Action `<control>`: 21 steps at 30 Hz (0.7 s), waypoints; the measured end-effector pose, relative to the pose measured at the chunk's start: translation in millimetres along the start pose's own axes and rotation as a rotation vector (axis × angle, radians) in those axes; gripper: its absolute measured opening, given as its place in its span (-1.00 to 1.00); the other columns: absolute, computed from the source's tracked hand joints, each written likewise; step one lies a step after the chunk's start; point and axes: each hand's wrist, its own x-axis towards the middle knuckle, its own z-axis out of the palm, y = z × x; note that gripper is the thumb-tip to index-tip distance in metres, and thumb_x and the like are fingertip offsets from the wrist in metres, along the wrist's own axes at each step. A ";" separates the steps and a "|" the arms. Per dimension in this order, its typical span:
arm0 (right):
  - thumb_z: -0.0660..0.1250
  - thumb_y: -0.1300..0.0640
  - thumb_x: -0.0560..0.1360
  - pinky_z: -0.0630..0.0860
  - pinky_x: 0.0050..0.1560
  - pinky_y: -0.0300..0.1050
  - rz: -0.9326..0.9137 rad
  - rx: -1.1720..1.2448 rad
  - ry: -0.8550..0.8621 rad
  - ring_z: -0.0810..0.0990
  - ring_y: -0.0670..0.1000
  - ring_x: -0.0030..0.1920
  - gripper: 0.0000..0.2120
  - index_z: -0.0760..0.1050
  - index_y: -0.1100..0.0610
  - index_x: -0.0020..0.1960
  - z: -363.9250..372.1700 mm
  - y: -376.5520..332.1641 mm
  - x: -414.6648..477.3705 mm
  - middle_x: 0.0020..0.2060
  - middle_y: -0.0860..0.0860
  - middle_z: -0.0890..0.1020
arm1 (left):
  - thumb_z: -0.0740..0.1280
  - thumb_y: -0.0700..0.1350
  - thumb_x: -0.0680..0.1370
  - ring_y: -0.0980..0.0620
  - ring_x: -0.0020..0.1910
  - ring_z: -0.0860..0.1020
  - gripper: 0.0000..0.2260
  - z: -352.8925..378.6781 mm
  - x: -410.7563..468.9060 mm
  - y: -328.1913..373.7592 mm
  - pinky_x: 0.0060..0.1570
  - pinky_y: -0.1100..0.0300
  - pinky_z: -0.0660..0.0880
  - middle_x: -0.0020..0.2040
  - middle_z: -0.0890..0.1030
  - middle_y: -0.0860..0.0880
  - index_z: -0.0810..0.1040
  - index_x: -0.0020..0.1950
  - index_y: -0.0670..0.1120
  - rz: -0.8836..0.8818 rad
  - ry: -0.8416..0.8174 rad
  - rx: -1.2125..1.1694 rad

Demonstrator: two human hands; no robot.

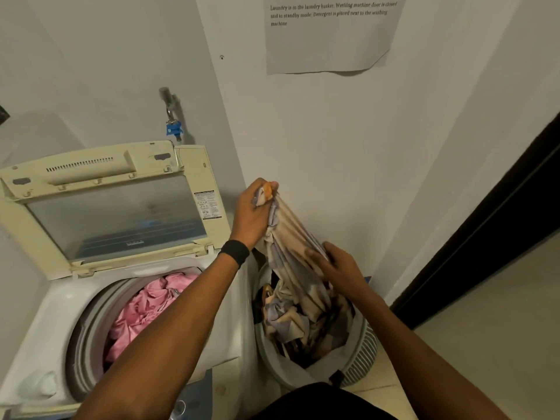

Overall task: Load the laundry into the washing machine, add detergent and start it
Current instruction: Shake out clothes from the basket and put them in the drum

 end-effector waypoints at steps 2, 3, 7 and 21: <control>0.34 -0.27 0.58 0.43 -0.28 -0.05 0.021 0.024 0.039 0.48 -0.10 -0.36 -0.60 0.43 0.04 -0.20 -10.5 3.8 -5.0 -0.40 -0.11 0.47 | 0.23 -0.34 0.68 0.21 -0.31 0.47 -0.84 -0.9 -3.4 0.2 -0.26 0.41 0.44 -0.21 0.51 -0.03 0.44 -0.10 -0.23 0.002 0.042 -0.038; 0.38 -0.19 0.58 0.44 -0.29 -0.11 0.016 0.050 0.066 0.49 -0.11 -0.36 -0.63 0.45 0.08 -0.20 -18.2 -3.8 -4.0 -0.40 -0.11 0.49 | 0.22 -0.30 0.70 0.22 -0.35 0.47 -0.83 -0.6 -5.7 0.9 -0.28 0.40 0.44 -0.24 0.49 -0.04 0.45 -0.09 -0.26 0.001 0.066 -0.038; 0.40 0.01 0.61 0.38 -0.31 -0.24 -0.106 0.156 0.195 0.47 -0.14 -0.35 -0.68 0.51 0.18 -0.22 -49.4 -61.0 19.8 -0.39 -0.07 0.50 | 0.25 0.25 0.65 0.10 -0.15 0.63 -0.52 -0.4 -4.8 -1.4 -0.07 0.19 0.60 -0.12 0.62 0.03 0.50 0.12 -0.21 -0.010 0.077 -0.026; 0.23 -0.05 0.69 0.52 -0.14 -0.26 -0.104 0.246 0.058 0.64 -0.13 -0.14 -0.76 0.53 0.10 0.08 -13.4 -83.5 32.4 -0.16 -0.07 0.64 | 0.39 -0.12 0.65 0.11 -0.23 0.51 -0.74 13.7 3.9 -2.3 -0.15 0.29 0.45 -0.22 0.55 -0.14 0.52 -0.08 -0.31 -0.013 -0.069 0.012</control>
